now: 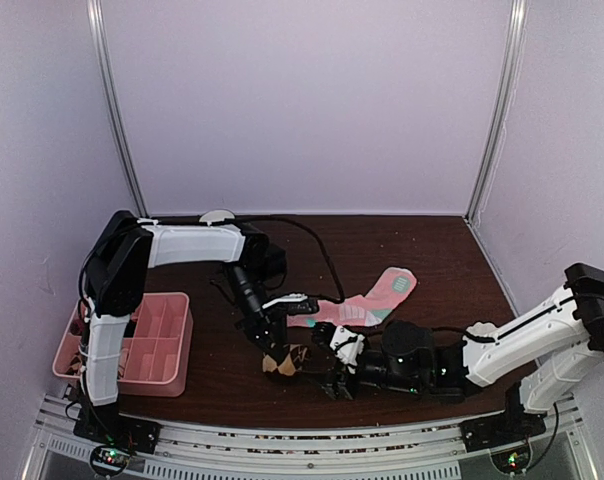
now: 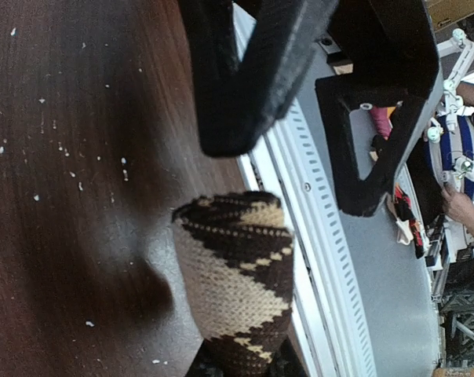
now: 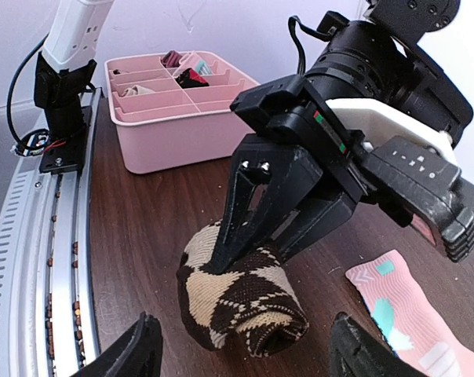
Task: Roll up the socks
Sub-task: Roll the sock.
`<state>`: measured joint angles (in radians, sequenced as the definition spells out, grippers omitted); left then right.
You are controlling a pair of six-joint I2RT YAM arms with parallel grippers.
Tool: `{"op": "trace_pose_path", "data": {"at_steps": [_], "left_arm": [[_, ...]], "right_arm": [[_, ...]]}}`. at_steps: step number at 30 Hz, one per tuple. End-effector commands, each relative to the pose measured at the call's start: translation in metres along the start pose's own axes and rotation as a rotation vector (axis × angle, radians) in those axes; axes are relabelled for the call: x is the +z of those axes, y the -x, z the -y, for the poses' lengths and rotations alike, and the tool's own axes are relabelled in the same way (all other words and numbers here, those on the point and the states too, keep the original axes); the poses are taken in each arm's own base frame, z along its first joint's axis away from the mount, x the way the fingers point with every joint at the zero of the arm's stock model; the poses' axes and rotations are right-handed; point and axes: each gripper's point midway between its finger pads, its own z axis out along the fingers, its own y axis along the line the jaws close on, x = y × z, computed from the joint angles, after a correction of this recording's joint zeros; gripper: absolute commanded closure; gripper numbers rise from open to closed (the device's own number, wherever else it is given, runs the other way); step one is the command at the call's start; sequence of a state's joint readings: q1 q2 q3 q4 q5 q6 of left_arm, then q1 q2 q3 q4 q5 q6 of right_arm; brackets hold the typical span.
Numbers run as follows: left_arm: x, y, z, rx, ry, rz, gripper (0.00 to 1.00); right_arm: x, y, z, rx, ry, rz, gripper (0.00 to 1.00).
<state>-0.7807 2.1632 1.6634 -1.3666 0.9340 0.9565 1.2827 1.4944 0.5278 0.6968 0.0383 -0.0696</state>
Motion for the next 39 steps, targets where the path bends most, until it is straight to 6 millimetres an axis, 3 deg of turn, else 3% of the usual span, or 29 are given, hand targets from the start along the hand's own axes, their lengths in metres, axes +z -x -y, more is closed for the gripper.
{"op": "trace_pose_path", "data": {"at_steps": [1,10,18,26,35,39], "left_arm": [[-0.003,0.005,0.02,0.007,-0.047,0.023,1.0],[-0.009,0.008,0.023,0.025,-0.011,0.018,1.0],[-0.009,0.008,0.034,0.019,-0.049,0.025,1.0],[-0.008,0.009,0.041,0.02,-0.076,0.021,0.99],[-0.015,0.013,0.055,0.028,-0.096,0.02,0.93],[-0.022,0.018,0.05,0.052,0.009,0.014,0.91]], "right_arm": [[0.007,0.006,-0.001,-0.047,-0.007,-0.024,0.27],[0.026,0.004,-0.012,0.013,0.037,-0.061,0.3],[0.036,0.002,-0.006,-0.034,-0.004,-0.079,0.37],[0.042,0.002,-0.007,-0.07,-0.003,-0.107,0.59],[0.044,-0.011,-0.012,-0.091,0.028,-0.202,0.98],[0.049,-0.008,-0.008,0.0,0.002,-0.192,1.0]]}}
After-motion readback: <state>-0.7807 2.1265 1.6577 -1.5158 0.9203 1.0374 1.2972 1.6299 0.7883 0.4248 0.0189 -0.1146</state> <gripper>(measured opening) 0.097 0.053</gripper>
